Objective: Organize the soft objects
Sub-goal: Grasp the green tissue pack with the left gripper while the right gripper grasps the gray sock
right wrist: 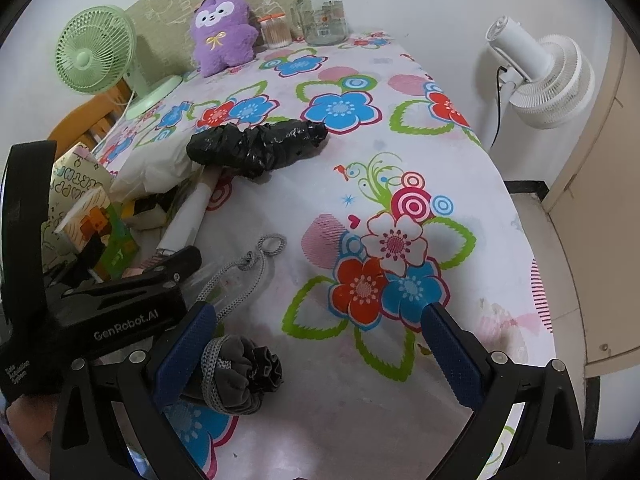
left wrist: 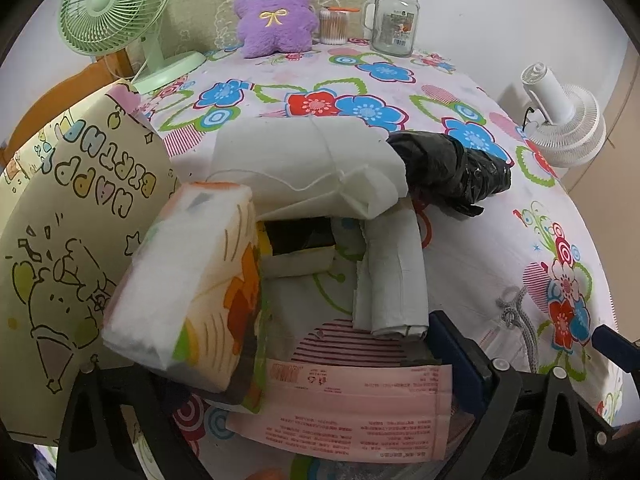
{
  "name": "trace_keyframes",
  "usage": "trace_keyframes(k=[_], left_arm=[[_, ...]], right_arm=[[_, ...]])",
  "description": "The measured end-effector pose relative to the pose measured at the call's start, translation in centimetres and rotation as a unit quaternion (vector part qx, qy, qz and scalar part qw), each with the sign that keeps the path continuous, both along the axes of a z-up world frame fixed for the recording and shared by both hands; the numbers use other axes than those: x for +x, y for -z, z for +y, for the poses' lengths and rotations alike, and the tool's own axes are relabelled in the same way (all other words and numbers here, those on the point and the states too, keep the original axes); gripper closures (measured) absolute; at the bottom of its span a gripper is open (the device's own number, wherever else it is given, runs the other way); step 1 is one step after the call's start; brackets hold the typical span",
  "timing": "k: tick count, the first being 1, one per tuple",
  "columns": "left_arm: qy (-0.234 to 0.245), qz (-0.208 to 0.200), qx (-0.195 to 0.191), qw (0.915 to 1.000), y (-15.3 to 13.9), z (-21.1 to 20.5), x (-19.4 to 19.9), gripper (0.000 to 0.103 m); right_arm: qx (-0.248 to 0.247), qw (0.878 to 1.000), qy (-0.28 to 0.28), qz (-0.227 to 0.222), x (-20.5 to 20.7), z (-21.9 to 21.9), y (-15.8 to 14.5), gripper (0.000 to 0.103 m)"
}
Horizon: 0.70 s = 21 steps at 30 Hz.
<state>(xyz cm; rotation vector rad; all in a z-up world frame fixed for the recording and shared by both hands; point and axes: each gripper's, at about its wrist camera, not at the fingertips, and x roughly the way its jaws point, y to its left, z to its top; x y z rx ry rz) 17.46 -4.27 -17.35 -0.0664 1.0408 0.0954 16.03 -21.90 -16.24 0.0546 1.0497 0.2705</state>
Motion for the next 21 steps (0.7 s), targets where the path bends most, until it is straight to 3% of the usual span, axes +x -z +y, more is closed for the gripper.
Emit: trace_keyframes(k=[6,14,21], left_arm=[[-0.003,-0.014,-0.002,0.9999,-0.6,0.1,-0.3,0.031],[-0.011,-0.02,-0.007,0.9997,-0.9,0.9,-0.8,0.05],[-0.004,-0.022,-0.003,0.9997,-1.2,0.6,-1.2,0.054]], right_arm=[[0.004,1.0,-0.001,0.009,0.1,-0.1,0.2,0.0],[-0.002,1.0,-0.009,0.008,-0.6,-0.2,-0.3,0.0],[0.006,1.0,-0.014,0.008,-1.5,0.4,-0.9,0.0]])
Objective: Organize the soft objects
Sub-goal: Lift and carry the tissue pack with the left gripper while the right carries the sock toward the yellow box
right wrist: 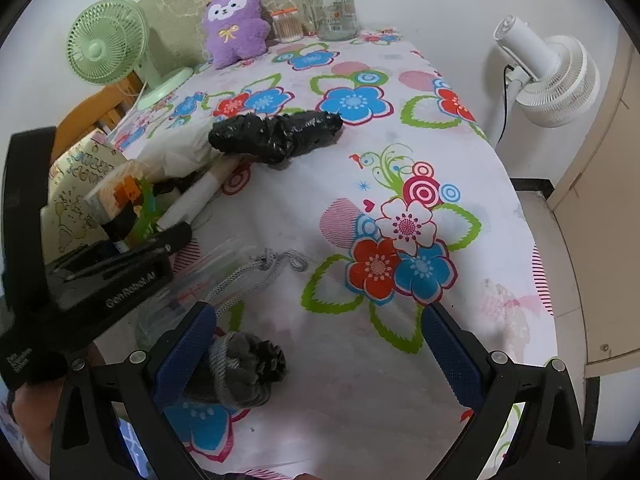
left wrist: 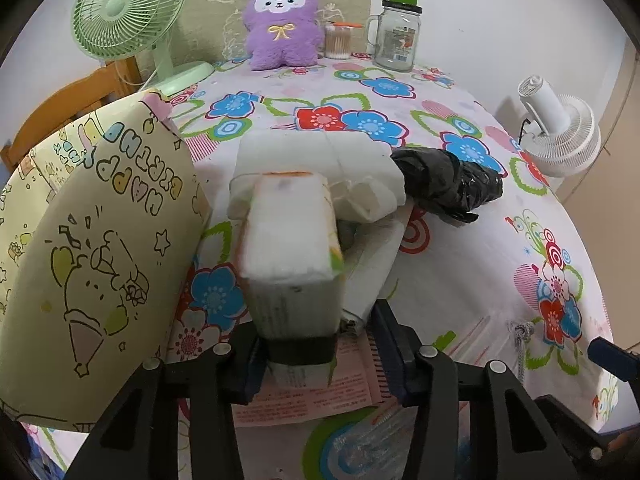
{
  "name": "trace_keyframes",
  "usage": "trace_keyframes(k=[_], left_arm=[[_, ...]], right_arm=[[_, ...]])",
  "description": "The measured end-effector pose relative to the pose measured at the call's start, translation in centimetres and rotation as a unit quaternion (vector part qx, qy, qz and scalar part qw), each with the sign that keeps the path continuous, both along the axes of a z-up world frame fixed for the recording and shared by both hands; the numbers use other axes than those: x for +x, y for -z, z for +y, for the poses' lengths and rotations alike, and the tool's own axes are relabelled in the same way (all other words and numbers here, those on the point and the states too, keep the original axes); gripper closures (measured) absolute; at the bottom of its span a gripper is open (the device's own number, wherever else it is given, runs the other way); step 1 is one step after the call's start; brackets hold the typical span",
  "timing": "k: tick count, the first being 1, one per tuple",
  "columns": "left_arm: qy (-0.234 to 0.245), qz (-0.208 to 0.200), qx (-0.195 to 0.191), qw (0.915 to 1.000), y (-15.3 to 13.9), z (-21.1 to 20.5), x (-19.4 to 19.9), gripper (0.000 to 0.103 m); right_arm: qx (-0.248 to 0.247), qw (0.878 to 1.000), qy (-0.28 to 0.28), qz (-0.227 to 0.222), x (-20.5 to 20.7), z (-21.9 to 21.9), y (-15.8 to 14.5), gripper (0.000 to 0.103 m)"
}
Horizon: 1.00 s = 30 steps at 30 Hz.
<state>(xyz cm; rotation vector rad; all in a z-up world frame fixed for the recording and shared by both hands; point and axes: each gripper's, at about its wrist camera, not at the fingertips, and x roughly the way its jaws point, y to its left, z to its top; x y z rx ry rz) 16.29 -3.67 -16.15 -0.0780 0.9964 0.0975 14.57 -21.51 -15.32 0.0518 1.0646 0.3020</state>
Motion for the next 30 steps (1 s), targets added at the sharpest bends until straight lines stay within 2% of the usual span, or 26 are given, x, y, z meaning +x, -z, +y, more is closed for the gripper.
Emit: trace_keyframes(k=[6,9,13,14,17,24,27,30], left_arm=[[-0.005,-0.003,-0.007,1.0,-0.1,0.2,-0.1,0.054],[-0.004,-0.003,-0.009,1.0,-0.1,0.1,-0.1,0.054],[-0.004,-0.006,-0.008,0.9999,-0.2,0.1,-0.2,0.054],[-0.004,-0.006,-0.009,0.9999,-0.2,0.1,-0.2,0.054],[-0.005,-0.006,-0.01,0.9999,-0.3,0.1,-0.3,0.054],[-0.006,-0.013,-0.013,0.9998,-0.8,0.1,-0.2,0.054],[-0.004,-0.015,-0.012,0.9998,-1.0,0.1,-0.2,0.054],[-0.004,-0.016,-0.014,0.9998,-1.1,0.2,-0.3,0.054]], right_arm=[[0.034,0.998,-0.035,0.032,-0.7,0.5,0.6,0.0],[0.057,0.996,-0.028,0.055,-0.6,0.4,1.2,0.0],[0.073,0.995,-0.025,0.062,-0.8,0.2,1.1,0.001],[0.076,0.995,-0.022,0.062,-0.8,0.1,1.1,0.007],[0.054,0.997,-0.03,0.054,-0.9,0.4,0.8,0.045],[0.038,0.996,-0.079,0.031,-1.8,2.4,0.0,0.083],[0.022,0.997,-0.072,0.017,-1.7,2.4,-0.3,0.086],[0.021,0.999,-0.038,0.007,-1.4,1.2,-0.6,0.085]])
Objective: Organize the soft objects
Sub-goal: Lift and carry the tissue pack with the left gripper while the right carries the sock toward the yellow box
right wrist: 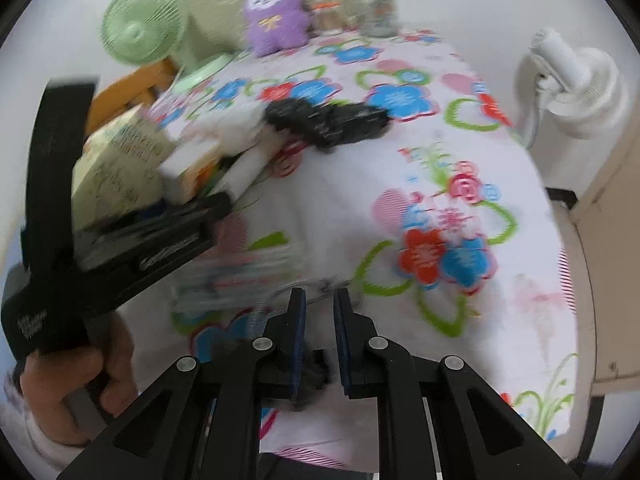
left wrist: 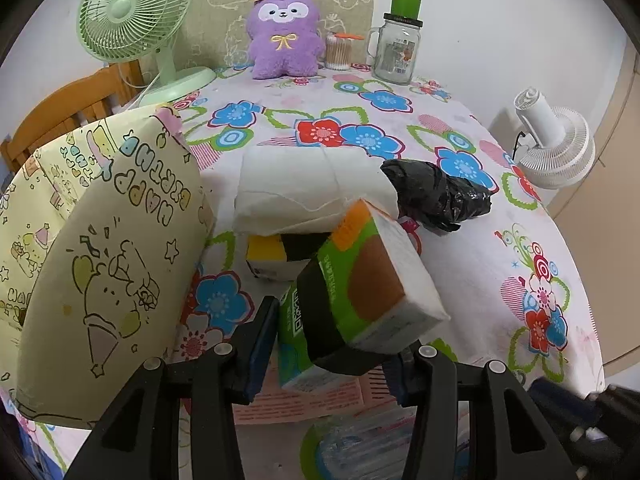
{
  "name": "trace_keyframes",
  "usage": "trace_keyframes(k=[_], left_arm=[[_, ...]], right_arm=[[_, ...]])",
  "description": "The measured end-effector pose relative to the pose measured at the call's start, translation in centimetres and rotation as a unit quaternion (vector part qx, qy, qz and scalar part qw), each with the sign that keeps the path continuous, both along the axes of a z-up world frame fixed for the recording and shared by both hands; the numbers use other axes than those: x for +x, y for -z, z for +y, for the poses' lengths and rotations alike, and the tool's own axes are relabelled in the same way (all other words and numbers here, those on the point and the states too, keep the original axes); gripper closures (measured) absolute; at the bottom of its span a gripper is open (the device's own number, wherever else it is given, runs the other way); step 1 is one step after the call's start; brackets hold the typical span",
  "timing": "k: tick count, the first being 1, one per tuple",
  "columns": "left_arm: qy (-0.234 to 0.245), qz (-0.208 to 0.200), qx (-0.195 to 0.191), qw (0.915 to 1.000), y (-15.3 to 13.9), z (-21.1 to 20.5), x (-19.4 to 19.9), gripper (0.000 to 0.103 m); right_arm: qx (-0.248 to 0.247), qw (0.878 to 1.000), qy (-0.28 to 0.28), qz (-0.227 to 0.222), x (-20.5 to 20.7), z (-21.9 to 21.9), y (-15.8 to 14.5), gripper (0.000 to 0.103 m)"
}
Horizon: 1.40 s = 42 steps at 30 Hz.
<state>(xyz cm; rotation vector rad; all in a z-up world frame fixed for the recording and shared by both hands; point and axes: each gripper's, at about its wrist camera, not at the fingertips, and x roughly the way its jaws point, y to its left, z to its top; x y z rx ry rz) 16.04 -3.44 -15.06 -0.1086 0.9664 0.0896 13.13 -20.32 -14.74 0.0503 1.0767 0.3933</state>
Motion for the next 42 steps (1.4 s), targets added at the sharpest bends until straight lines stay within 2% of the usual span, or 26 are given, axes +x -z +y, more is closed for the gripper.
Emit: trace_keyframes(k=[1,2,3,5,7,12,14,18,21,22,23,26,36,42], left_arm=[[-0.001,0.0,-0.001,1.0,0.0,0.0,0.0,0.054],[-0.001,0.001,-0.002,1.0,0.0,0.1,0.0,0.054],[0.0,0.002,-0.002,1.0,0.0,0.1,0.1,0.054],[0.001,0.002,-0.001,1.0,0.0,0.1,0.0,0.054],[0.003,0.0,-0.001,1.0,-0.2,0.1,-0.1,0.054],[0.002,-0.006,0.0,1.0,-0.5,0.1,-0.4,0.054],[0.002,-0.007,0.002,1.0,-0.5,0.1,-0.4,0.054],[0.001,-0.007,0.001,1.0,-0.5,0.2,-0.3,0.054],[0.001,-0.007,0.001,1.0,-0.5,0.2,-0.3,0.054],[0.002,-0.006,0.001,1.0,-0.5,0.1,-0.3,0.054],[0.003,-0.006,0.002,1.0,-0.5,0.1,-0.3,0.055],[0.004,-0.006,0.001,1.0,-0.5,0.1,-0.2,0.061],[0.011,-0.019,-0.003,0.9998,-1.4,0.2,-0.4,0.07],[0.013,-0.035,-0.001,0.9993,-2.6,0.2,-0.9,0.072]], right_arm=[[0.001,1.0,0.006,0.003,0.3,-0.3,0.0,0.083],[0.0,1.0,0.01,0.01,0.3,-0.5,0.0,0.071],[0.002,1.0,0.015,0.023,0.4,-0.8,0.1,0.04],[0.035,0.998,0.027,0.051,0.4,-1.5,0.1,0.012],[0.062,0.996,0.021,0.055,0.3,-1.4,-0.2,0.012],[0.027,0.999,0.019,0.039,0.6,-0.3,-0.3,0.012],[0.012,0.999,-0.004,0.036,0.4,0.7,-0.1,0.017],[-0.012,0.998,-0.049,0.03,-0.1,2.3,0.1,0.055],[-0.024,0.997,-0.069,0.025,0.0,3.2,0.2,0.072],[-0.024,0.997,-0.071,0.024,0.1,3.4,0.3,0.075],[-0.024,0.997,-0.073,0.025,0.2,3.4,0.4,0.083],[-0.027,0.997,-0.069,0.024,0.5,3.4,0.6,0.096],[-0.001,0.999,-0.031,-0.014,-0.1,1.5,-1.6,0.097],[0.016,0.999,-0.016,-0.041,-0.3,0.8,-3.4,0.097]])
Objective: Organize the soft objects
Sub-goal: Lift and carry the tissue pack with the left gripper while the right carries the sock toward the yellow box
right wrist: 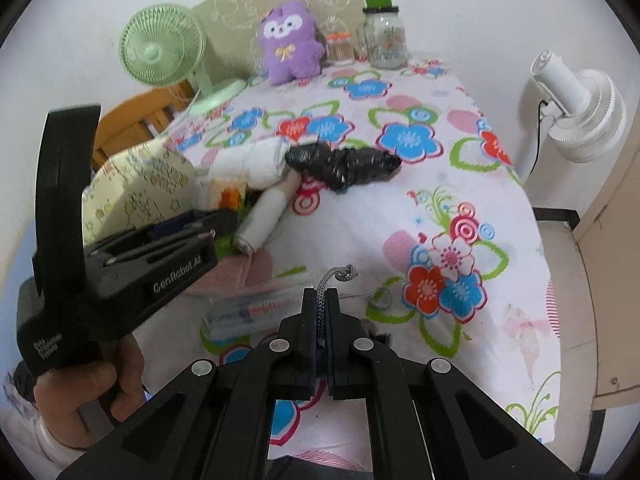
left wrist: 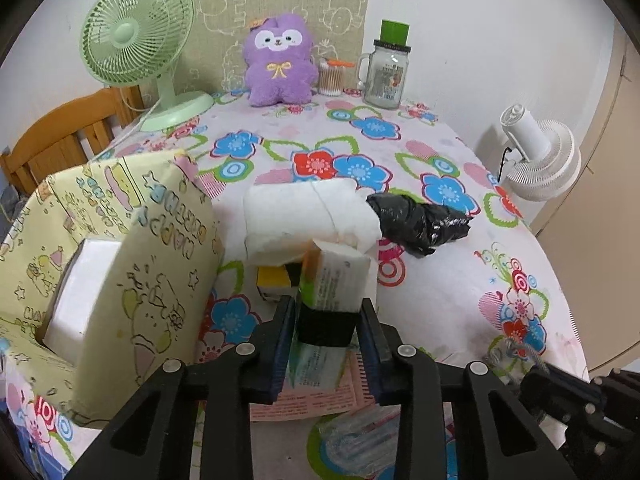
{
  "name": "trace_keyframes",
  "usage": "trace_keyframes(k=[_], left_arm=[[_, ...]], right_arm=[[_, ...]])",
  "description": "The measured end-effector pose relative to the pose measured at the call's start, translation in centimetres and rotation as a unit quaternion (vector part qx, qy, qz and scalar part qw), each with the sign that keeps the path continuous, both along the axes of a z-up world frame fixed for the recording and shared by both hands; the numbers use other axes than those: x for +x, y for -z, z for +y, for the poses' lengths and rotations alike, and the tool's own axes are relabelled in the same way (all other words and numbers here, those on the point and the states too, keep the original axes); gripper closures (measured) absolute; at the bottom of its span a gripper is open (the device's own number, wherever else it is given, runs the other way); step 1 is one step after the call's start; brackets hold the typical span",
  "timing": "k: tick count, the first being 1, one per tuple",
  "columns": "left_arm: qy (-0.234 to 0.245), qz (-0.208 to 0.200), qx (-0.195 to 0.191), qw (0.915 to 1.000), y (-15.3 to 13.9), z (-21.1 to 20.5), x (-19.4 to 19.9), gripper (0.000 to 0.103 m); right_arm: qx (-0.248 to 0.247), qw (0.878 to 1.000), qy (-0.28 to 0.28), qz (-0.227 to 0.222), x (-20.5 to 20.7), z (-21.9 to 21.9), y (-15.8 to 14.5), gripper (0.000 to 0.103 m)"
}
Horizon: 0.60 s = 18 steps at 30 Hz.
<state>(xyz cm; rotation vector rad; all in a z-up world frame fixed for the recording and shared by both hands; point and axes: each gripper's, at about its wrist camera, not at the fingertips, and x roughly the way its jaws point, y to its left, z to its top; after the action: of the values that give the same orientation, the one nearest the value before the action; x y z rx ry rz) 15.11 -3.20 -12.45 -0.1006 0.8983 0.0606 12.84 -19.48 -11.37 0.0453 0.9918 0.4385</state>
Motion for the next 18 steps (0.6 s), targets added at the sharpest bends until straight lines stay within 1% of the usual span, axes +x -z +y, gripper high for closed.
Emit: trace_keyframes(k=[4,5,6,7,9,10,15,18], left_arm=[[-0.002,-0.009,0.002,1.0,-0.7,0.1,-0.4,0.071],[-0.004,-0.009,0.003,1.0,-0.7,0.1,-0.3,0.068],[-0.005,-0.008,0.003,0.9999,-0.6,0.1,-0.3,0.06],[-0.006,-0.005,0.004,1.0,-0.5,0.2,-0.2,0.054],[-0.008,0.005,0.006,0.9999,0.0,0.2,0.0,0.028],[-0.008,0.011,0.005,0.9999,0.2,0.2,0.2,0.024],[-0.004,0.016,0.005,0.9998,0.8,-0.2,0.8,0.014],[0.0,0.021,0.011,0.9997,1.2,-0.7,1.4,0.014]], right_arm=[[0.007,1.0,0.003,-0.014,-0.2,-0.2,-0.9,0.097],[0.006,1.0,0.003,-0.016,-0.2,-0.2,-1.0,0.097],[0.006,1.0,0.004,-0.016,-0.2,-0.2,-1.0,0.097],[0.005,1.0,0.004,-0.015,-0.2,-0.3,-0.9,0.097],[0.004,1.0,0.006,-0.01,-0.1,-0.4,-0.5,0.097],[0.004,1.0,0.008,-0.008,0.0,-0.4,-0.3,0.097],[0.004,1.0,0.016,-0.003,0.5,-0.9,0.2,0.097],[0.004,1.0,0.018,-0.007,0.7,-1.0,0.1,0.097]])
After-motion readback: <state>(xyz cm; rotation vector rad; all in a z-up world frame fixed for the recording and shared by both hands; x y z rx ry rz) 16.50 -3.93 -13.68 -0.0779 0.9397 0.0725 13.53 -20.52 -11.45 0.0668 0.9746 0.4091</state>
